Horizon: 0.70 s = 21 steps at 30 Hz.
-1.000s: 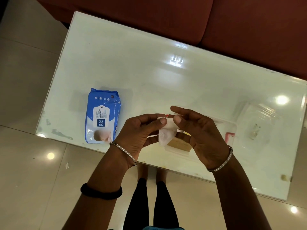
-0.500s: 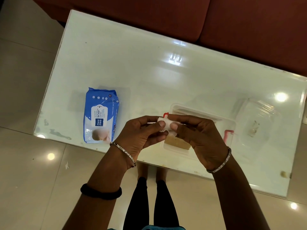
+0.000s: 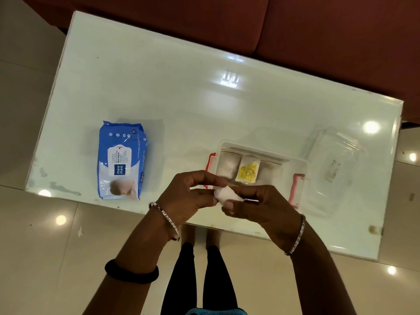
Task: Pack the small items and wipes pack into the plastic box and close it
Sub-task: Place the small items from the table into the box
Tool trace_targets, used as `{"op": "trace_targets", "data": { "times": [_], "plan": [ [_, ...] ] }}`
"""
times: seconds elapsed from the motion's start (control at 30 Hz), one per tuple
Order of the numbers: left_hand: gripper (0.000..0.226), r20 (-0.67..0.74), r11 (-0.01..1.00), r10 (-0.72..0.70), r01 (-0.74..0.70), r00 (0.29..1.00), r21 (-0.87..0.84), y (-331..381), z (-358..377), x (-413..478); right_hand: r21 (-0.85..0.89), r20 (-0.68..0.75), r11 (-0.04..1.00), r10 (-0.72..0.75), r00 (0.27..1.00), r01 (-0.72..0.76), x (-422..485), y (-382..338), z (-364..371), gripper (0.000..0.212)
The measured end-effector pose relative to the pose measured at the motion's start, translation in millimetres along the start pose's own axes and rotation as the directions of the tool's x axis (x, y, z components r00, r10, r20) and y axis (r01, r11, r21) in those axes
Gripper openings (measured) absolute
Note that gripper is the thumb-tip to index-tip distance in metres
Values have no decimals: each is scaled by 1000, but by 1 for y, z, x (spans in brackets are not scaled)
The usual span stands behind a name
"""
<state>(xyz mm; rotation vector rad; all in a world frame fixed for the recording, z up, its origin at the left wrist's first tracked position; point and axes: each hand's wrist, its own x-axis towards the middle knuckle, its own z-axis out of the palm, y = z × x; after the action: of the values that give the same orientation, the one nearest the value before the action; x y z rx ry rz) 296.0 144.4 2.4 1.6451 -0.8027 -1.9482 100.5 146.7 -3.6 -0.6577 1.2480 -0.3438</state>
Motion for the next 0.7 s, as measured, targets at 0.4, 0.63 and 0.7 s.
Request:
{"op": "trace_targets", "data": {
  "times": [0.4, 0.63, 0.7],
  "plan": [
    [32, -393, 800, 282, 12, 875, 600, -46, 26, 30, -318, -802, 884, -58, 594, -343, 12, 48, -54, 37],
    [29, -397, 798, 338, -36, 853, 602, -54, 29, 35, -486, -728, 713, -10, 685, -506, 44, 62, -44, 32],
    [28, -400, 806, 330, -35, 855, 591, -55, 28, 37, -471, -739, 708, 9, 673, -526, 55, 64, -43, 31]
  ]
}}
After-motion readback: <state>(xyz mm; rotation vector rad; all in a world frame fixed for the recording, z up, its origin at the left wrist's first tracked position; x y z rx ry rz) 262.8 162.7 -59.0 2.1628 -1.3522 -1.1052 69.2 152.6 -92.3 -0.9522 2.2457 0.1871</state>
